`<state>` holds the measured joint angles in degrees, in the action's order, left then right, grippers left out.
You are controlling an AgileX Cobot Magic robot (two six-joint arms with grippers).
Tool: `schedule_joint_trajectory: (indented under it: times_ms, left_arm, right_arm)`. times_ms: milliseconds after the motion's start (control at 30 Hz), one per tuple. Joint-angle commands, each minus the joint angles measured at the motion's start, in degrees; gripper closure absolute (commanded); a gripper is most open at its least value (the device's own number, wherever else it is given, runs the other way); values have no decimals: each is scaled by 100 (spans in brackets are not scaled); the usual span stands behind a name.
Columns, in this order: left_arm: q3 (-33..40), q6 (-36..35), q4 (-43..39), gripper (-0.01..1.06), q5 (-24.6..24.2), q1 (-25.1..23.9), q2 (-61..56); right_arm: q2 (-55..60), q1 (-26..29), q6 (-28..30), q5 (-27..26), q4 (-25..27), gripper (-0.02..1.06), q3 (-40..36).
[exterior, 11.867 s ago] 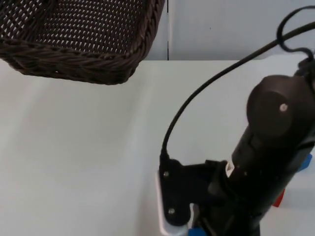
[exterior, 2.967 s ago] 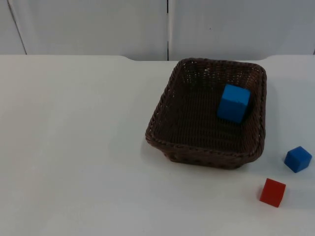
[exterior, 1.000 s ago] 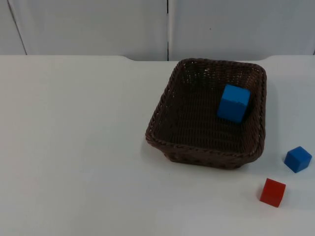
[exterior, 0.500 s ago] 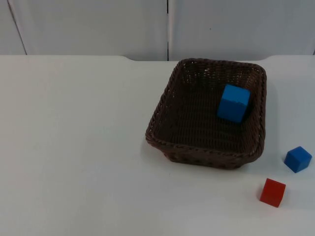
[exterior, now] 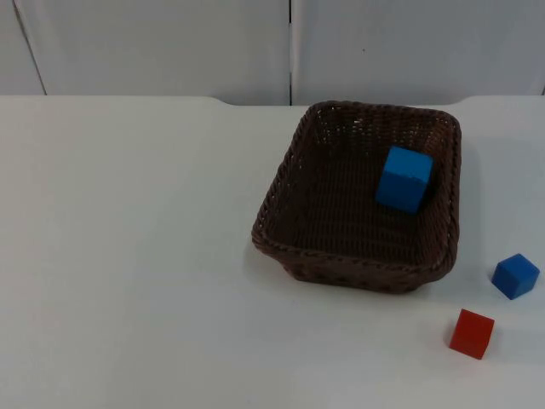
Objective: Pick up the basket with the left hand and place the largest block into the basket with the right hand.
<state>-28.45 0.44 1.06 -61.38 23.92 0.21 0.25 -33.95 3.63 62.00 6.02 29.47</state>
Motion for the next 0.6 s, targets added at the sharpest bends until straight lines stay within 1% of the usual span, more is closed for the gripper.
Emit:
schedule_joint_trajectory:
  times_ms: [0,167,400,467,567]
  left_arm:
    - [21,-44,-30,12,-21,7,-21]
    - [21,-44,-30,12,-21,7,-21]
    - [21,-44,-30,12,-21,7,-21]
    - [21,-44,-30,12,-21,7,-21]
    - [21,-44,-30,12,-21,7,-21]
  right_arm:
    - [-25,13,-15,-5,-25,10,-2]
    - [-25,13,0,-5,-120,10,-2]
    - [-25,13,0,-5,-126,10,-2]
    - [-25,13,-42,-5,-141,10,-2]
    - [-25,13,-253,-14,-295,10,-2]
